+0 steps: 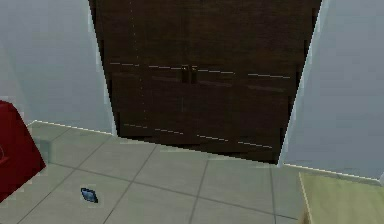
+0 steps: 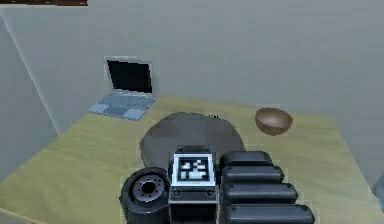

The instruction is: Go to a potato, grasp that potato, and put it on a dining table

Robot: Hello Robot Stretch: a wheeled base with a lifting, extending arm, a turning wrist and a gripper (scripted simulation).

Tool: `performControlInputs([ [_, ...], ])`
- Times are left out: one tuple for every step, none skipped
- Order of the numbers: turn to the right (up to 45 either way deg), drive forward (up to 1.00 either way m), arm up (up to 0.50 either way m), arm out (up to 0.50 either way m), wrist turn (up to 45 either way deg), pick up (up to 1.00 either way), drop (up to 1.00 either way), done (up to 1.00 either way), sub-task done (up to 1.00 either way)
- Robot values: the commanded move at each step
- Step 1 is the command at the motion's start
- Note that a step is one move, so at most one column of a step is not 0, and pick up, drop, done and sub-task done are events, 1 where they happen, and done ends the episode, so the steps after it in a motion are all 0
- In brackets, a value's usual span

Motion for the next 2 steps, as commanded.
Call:
performControlInputs([
  [-3.0,0.0,0.0,0.0,0.0,0.0,0.0,0.0,0.0],
  [0.0,0.0,0.0,0.36,0.0,0.0,0.0,0.0,0.0],
])
